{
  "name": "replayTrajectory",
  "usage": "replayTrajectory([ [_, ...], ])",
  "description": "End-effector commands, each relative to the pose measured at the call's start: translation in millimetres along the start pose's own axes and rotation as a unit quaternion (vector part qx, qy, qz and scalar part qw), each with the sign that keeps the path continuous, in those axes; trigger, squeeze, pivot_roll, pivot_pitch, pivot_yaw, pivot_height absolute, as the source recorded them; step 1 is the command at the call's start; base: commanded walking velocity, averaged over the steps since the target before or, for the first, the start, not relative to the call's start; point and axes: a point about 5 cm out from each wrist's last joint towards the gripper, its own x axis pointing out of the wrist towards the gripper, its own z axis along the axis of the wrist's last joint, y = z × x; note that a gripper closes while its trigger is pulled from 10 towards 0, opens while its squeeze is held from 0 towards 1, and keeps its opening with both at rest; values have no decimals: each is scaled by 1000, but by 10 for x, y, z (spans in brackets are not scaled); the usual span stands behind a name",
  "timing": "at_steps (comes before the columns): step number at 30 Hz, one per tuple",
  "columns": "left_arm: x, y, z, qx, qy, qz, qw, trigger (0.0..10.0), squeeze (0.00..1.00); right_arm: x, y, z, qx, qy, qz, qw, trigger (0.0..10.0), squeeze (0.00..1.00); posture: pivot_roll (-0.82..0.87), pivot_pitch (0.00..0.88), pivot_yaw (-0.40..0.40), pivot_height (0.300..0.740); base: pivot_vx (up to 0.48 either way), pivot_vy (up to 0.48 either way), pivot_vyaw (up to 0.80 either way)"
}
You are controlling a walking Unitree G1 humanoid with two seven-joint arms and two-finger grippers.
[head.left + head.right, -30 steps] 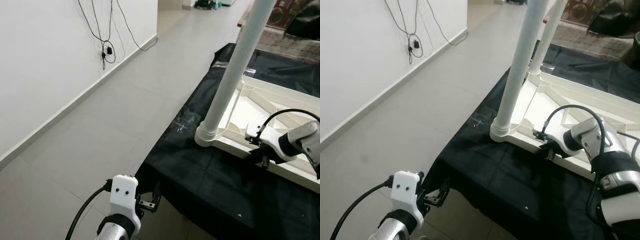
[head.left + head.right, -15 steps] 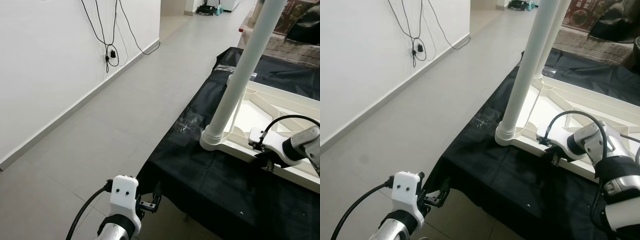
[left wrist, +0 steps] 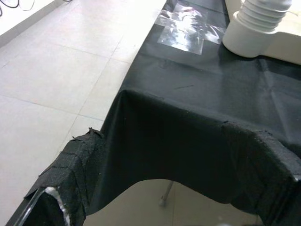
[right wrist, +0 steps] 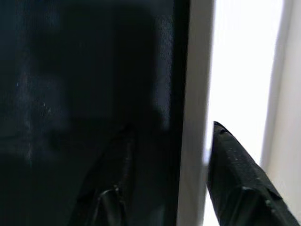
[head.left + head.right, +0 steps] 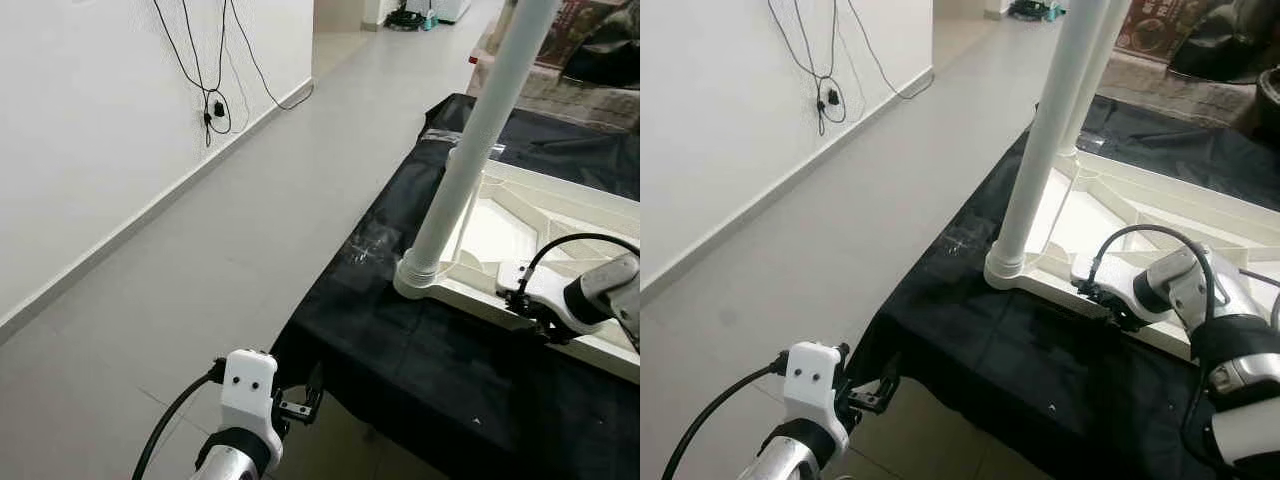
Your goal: Building children table
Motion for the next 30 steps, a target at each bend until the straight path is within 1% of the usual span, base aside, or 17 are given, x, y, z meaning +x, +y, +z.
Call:
replayTrajectory([
  [1,13,-21,-60,-7,16,-2,1000,10000,0,-7,56,-66,9,0,40,999,10000,0,-80,144,-11,740,0,0,0],
  [2,23,-12,-66,-6,16,-2,1000,10000,0,-143,18,45,2,-44,50,998,10000,0,-87,136,-9,740,0,0,0],
  [3,23,-12,-66,-6,16,-2,1000,10000,0,-143,18,45,2,-44,50,998,10000,0,-87,136,-9,740,0,0,0],
  [4,29,-6,-69,-6,16,-2,1000,10000,0,-239,-4,118,-5,-74,56,996,10000,0,-87,136,-9,740,0,0,0],
  [5,29,-6,-69,-6,16,-2,1000,10000,0,-239,-4,118,-5,-74,56,996,10000,0,-87,136,-9,740,0,0,0],
  [7,45,7,-76,-5,16,-3,1000,10000,0,-381,-42,264,-1,-146,65,987,10000,0,-87,128,-9,740,0,0,0],
  [13,61,21,-87,-3,16,-2,1000,10000,0,-437,-24,396,3,-227,92,970,10000,0,-83,108,-6,740,0,0,0],
  [14,61,21,-87,-3,16,-2,1000,10000,0,-437,-24,396,3,-227,92,970,10000,0,-83,108,-6,740,0,0,0],
  [16,67,30,-94,-2,16,-1,1000,10000,0,-442,-58,463,21,-269,85,959,10000,0,-80,101,-7,740,0,0,0],
  [17,67,30,-94,-2,16,-1,1000,10000,0,-442,-58,463,21,-269,85,959,10000,0,-80,101,-7,740,0,0,0],
  [18,71,34,-98,-2,16,-1,1000,10000,0,-441,-96,495,29,-291,69,954,10000,0,-78,95,-8,740,0,0,0],
  [19,75,39,-102,-1,15,-1,1000,10000,0,-392,-209,510,54,-293,2,955,10000,0,-72,85,-8,740,0,0,0],
  [20,75,39,-102,-1,15,-1,1000,10000,0,-392,-209,510,54,-293,2,955,10000,0,-72,85,-8,740,0,0,0],
  [23,81,45,-107,0,15,-1,1000,10000,0,-352,-290,504,70,-280,-56,956,10000,0,-72,82,-6,740,0,0,0],
  [27,82,49,-108,0,15,-1,1000,10000,0,-326,-336,489,79,-264,-92,957,10000,0,-72,82,-6,740,0,0,0],
  [29,82,52,-111,1,15,-2,1000,10000,0,-270,-431,464,115,-226,-165,953,10000,0,-70,75,-7,740,0,0,0],
  [30,80,53,-112,1,15,-2,1000,10000,0,-246,-476,469,134,-213,-204,946,10000,0,-69,72,-4,740,0,0,0],
])
